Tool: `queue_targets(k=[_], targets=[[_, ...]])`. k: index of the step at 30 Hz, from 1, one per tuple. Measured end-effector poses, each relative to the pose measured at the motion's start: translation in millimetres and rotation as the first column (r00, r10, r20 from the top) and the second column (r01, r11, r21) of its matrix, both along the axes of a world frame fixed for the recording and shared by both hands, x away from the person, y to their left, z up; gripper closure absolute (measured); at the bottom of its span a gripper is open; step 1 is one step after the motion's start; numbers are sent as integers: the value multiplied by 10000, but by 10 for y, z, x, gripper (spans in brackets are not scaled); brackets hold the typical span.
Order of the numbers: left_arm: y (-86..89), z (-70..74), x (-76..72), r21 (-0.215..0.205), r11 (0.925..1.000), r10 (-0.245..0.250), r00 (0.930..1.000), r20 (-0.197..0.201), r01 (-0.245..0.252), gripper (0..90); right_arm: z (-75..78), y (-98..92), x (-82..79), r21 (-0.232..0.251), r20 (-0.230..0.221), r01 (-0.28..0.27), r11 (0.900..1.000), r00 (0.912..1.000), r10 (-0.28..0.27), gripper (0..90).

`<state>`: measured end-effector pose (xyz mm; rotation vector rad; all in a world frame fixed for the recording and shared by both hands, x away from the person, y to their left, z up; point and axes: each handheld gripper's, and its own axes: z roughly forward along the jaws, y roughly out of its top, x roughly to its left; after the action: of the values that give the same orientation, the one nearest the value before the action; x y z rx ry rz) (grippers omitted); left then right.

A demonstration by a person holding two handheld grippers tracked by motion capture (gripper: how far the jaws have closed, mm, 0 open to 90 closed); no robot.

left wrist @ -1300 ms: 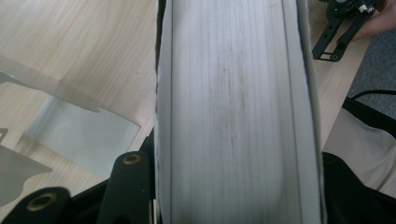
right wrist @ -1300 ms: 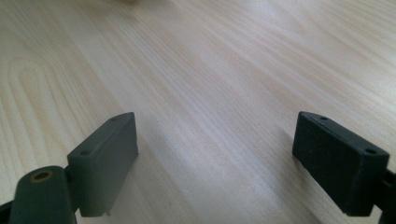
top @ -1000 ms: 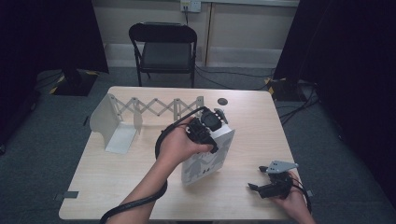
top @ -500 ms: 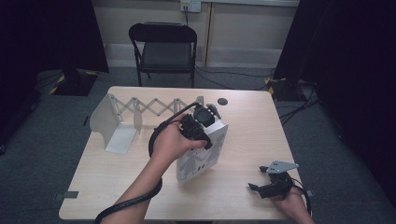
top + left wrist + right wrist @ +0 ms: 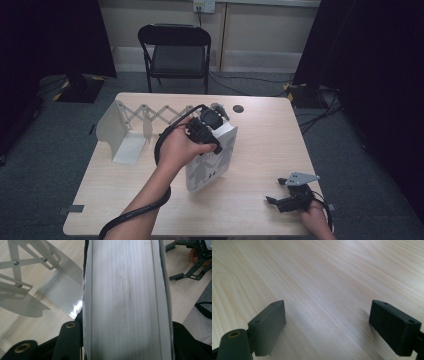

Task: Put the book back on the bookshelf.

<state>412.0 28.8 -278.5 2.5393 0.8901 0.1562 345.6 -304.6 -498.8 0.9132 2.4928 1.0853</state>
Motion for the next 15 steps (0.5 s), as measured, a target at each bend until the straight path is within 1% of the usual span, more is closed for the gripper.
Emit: queue_targets(k=[1, 6, 9, 10, 15], targets=[[0, 0, 0, 0, 10000, 0, 10000, 0, 0, 532, 0, 0, 0, 0, 0, 0, 10000, 10000, 0, 134], [71, 16, 19, 72, 9995, 305, 9995, -24, -305, 532, 0, 0, 0, -2, -1, 1, 10000, 10000, -1, 133], [101, 21, 26, 89, 9993, 356, 9994, -39, -356, 532, 0, 0, 0, -6, 0, -4, 10000, 10000, 4, 133], [125, 23, 28, 48, 9987, 516, 9987, -49, -515, 532, 0, 0, 0, -6, 0, -5, 10000, 10000, 5, 133], [165, 30, 32, 28, 9973, 740, 9972, -38, -740, 532, 0, 0, 0, 0, -2, 2, 10000, 10000, -2, 133]])
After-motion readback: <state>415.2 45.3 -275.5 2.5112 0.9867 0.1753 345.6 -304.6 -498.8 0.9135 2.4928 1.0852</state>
